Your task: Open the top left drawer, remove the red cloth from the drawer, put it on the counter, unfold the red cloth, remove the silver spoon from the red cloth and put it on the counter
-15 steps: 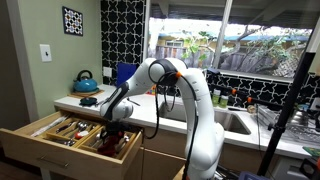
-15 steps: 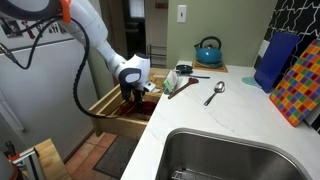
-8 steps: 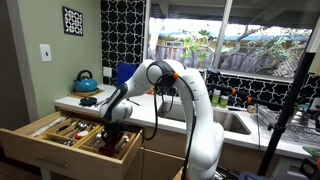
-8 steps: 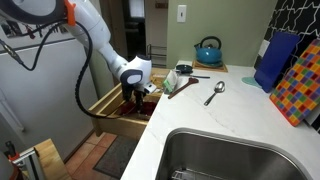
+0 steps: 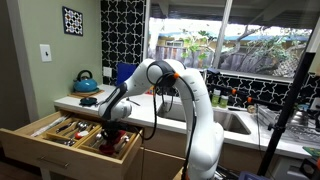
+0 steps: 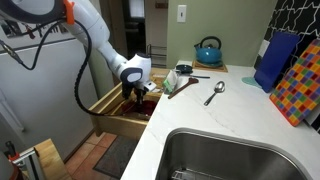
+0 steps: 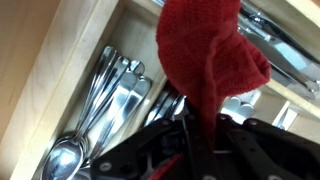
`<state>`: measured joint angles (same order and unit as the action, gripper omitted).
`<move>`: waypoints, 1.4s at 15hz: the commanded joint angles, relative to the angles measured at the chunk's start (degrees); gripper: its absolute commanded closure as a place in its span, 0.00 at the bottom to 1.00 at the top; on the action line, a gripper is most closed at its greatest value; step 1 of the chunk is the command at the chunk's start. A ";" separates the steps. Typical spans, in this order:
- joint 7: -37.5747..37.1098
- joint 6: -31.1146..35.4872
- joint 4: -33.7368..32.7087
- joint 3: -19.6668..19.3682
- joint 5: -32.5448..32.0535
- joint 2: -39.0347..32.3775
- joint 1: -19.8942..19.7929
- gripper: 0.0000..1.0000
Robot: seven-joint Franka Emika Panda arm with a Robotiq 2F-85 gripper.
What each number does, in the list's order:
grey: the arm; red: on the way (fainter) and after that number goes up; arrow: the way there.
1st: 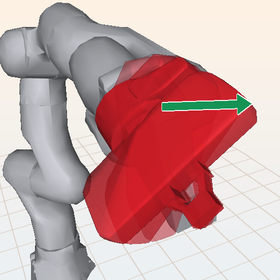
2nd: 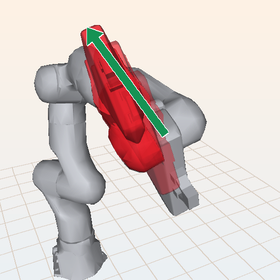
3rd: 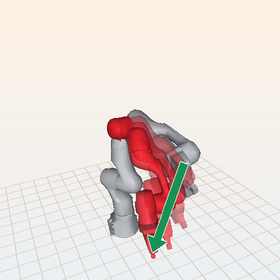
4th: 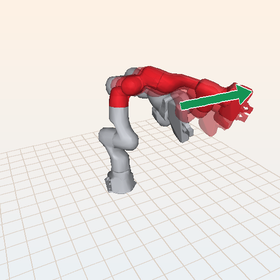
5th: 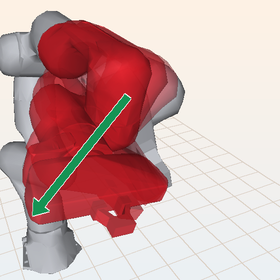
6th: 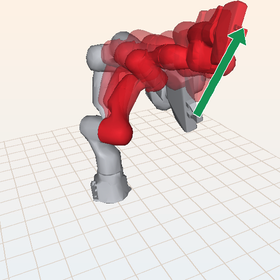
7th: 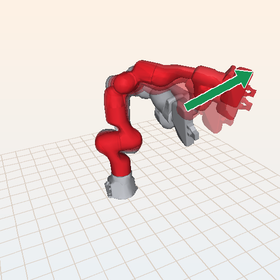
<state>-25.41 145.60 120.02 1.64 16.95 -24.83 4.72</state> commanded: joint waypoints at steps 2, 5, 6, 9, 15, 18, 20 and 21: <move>-8.80 3.29 3.34 -2.92 -3.78 4.50 4.84 0.98; -16.79 3.21 4.84 -4.76 -8.69 7.69 7.98 0.98; -19.22 2.68 5.16 -5.12 -10.74 8.66 8.60 0.98; -25.85 0.66 6.01 -5.40 -16.25 11.80 9.40 0.98; -33.41 -9.78 7.75 -3.29 -21.21 19.76 7.00 0.98; -28.68 -18.81 6.98 -1.52 -17.01 22.47 4.93 0.98; -28.60 -23.48 6.63 -1.38 -20.97 23.98 3.93 0.98; -29.14 -25.36 6.51 -1.25 -22.15 24.64 3.45 0.98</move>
<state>-54.97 124.83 125.27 -0.67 -2.16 -3.21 10.41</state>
